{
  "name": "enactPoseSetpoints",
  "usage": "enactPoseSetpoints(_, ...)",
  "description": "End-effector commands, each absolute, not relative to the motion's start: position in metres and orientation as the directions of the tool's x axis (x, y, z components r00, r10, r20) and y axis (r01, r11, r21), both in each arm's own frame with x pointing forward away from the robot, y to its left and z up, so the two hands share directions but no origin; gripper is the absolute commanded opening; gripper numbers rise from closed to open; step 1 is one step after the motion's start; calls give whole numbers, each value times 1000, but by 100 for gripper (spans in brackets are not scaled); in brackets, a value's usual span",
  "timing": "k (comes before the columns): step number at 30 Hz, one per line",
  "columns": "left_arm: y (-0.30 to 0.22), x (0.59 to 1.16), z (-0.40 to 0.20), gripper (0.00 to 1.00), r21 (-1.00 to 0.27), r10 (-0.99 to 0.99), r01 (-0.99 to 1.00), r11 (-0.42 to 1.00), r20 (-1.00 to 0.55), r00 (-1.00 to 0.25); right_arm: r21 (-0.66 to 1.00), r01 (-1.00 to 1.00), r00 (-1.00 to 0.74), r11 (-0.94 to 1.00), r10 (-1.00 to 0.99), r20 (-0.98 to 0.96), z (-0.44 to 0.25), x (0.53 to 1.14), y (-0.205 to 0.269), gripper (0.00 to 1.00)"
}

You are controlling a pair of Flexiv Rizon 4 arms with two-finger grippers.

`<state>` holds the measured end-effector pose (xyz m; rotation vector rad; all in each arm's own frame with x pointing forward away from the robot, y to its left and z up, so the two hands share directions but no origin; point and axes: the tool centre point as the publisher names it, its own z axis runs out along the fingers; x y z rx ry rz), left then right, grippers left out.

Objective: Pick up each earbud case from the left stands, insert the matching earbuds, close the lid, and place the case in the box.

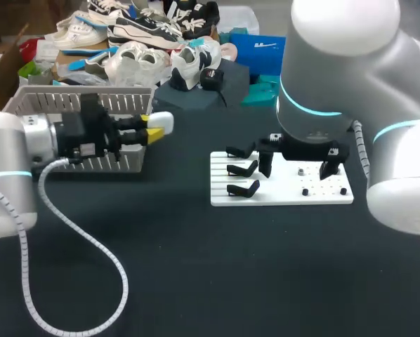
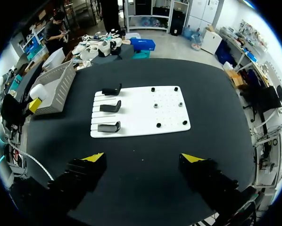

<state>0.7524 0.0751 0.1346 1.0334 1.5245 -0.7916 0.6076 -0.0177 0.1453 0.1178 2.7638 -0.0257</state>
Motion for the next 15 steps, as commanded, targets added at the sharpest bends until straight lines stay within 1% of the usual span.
enactPoseSetpoints(1,102,772,132,0,92,217,728,679,-973,-79,1,86,-921,996,80,-380,144,605,-19,100)
enactPoseSetpoints(3,116,788,125,0,79,202,676,732,-974,-106,1,86,-921,996,80,-380,144,605,-19,100)
enactPoseSetpoints(6,132,808,114,0,93,218,614,783,-967,-131,1,86,-921,996,80,-380,144,605,-19,100)
enactPoseSetpoints(9,139,822,108,0,74,197,568,819,-968,-157,1,86,-921,996,80,-380,144,605,-19,100)
enactPoseSetpoints(15,149,855,93,0,75,200,501,862,-959,-200,1,86,-921,996,80,-380,144,605,-19,100)
